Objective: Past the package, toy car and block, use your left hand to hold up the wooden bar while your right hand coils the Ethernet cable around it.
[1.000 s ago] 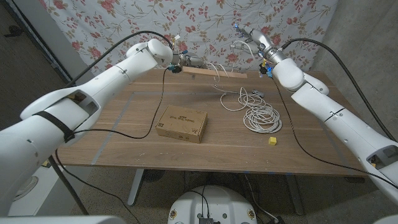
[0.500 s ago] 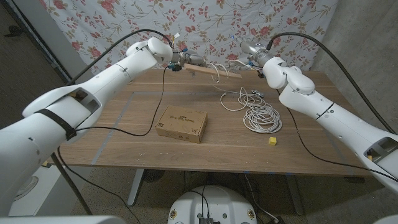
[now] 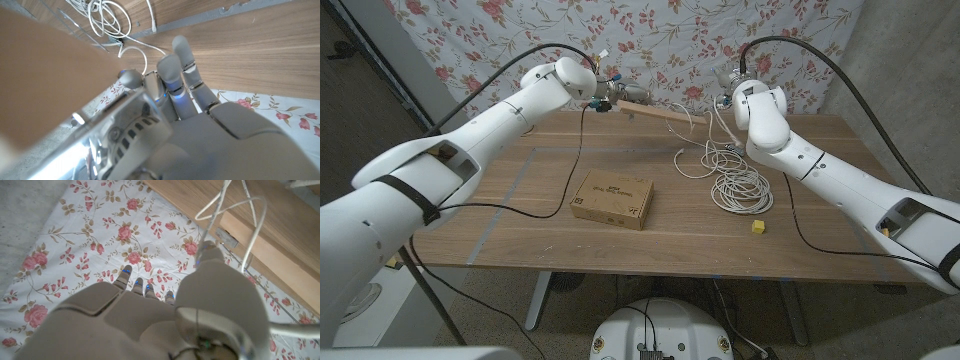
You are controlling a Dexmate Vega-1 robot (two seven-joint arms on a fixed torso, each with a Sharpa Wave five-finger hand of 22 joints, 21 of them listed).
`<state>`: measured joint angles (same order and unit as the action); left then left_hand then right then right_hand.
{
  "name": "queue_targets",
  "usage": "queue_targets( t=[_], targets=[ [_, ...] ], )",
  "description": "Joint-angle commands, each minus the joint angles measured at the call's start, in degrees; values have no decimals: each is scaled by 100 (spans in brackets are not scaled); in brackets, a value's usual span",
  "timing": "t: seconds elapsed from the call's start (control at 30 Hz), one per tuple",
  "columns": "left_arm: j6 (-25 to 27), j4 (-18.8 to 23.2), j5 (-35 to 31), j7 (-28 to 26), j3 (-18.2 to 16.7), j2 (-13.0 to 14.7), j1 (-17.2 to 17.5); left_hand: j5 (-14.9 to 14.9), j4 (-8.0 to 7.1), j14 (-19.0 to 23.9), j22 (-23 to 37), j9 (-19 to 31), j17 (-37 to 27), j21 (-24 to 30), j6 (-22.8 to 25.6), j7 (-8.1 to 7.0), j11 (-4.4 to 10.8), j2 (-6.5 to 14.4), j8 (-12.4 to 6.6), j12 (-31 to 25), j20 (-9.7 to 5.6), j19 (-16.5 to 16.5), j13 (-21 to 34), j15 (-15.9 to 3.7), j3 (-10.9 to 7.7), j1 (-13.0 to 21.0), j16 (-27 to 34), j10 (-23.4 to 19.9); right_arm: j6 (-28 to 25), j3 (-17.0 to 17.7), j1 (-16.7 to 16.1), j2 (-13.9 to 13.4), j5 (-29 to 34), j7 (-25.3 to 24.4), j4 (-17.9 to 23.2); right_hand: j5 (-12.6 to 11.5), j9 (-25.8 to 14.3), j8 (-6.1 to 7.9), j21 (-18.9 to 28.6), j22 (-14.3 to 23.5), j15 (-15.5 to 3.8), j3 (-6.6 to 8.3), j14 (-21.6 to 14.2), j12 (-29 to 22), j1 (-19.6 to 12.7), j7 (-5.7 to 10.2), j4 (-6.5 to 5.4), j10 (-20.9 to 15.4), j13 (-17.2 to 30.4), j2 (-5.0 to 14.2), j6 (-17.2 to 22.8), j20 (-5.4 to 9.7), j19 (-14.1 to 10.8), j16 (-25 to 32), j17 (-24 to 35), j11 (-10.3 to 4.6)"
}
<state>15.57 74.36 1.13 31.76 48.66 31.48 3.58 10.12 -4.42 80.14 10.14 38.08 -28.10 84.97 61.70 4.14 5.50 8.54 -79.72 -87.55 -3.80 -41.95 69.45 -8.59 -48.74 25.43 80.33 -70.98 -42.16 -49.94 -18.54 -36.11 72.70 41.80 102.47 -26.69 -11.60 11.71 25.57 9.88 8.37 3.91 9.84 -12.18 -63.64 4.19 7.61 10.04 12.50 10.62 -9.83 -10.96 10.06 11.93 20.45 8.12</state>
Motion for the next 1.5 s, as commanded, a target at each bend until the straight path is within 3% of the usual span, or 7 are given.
queue_targets(
  t=[0.03,0.13,0.23,0.3,0.73,1.17,1.5],
  targets=[
    [166,409,39,-17,-97,199,155,32,-4,-21,17,43,-20,16,42,-8,33,27,-39,-3,-6,-49,-27,-7,-40,0,24,-18,-286,-96,241,856,3325,2264,-1051,98,-15,69,-41,29,-246,998,1086,-97,-913,184,179,1684,8,96,-2181,436,-199,112,-160,-188],
    [203,505,33,-18,-104,240,183,32,-4,-22,16,26,-12,15,31,-9,21,29,-24,-33,-4,-42,26,-13,-43,1,26,-6,-335,160,45,972,3494,2115,-998,163,-7,123,77,35,-452,1394,727,-175,-1168,211,123,1384,-6,-20,-1870,827,-728,217,-253,-283],
    [247,617,39,-32,-128,288,223,33,-4,-20,16,18,14,16,38,6,38,27,-20,4,-2,-43,-38,16,-43,0,16,-17,-167,545,-135,988,3142,2155,-625,1298,-26,-17,-207,29,-250,172,579,-103,1236,-137,-1100,1443,5,-641,-2022,462,-912,128,-488,-70],
    [278,692,39,-43,-140,321,251,34,-4,-24,15,-4,-13,15,47,-5,37,28,-8,-3,0,-43,-25,-15,-44,-1,34,-22,44,687,-169,974,3007,2329,-453,1211,-27,-16,-363,37,-382,-261,625,-84,1791,-11,-1337,1439,13,-977,-2041,535,-786,112,-503,-229],
    [592,1126,108,23,-193,550,416,37,3,-41,15,24,12,19,39,-9,43,30,-22,-18,0,-43,9,-12,-55,4,29,-21,734,1689,-701,442,-216,833,634,263,5,326,-393,59,-360,-1362,-106,-349,2975,-2,-1728,404,3,-1506,-615,458,-1565,354,-557,-287],
    [1653,1079,-273,1010,509,584,-138,38,21,0,8,-45,94,14,7,-51,86,28,22,-103,-1,-88,83,-63,-91,34,9,8,1760,2061,-1614,-93,-1917,-3402,948,105,36,400,-402,45,-505,-1449,-484,-491,3641,-55,-1741,-144,-19,-688,119,432,-1940,441,-578,-414],
    [2136,1017,-252,936,588,607,-64,-37,-10,-82,2,-124,94,-32,-142,-62,133,-69,108,-110,25,-53,79,-69,-21,-7,-10,109,1627,1756,-1346,-209,-2306,-3636,844,162,60,427,-441,32,-513,-1470,-671,-492,3574,7,-1595,-338,-53,-536,579,366,-2150,423,-656,-456]
  ],
)
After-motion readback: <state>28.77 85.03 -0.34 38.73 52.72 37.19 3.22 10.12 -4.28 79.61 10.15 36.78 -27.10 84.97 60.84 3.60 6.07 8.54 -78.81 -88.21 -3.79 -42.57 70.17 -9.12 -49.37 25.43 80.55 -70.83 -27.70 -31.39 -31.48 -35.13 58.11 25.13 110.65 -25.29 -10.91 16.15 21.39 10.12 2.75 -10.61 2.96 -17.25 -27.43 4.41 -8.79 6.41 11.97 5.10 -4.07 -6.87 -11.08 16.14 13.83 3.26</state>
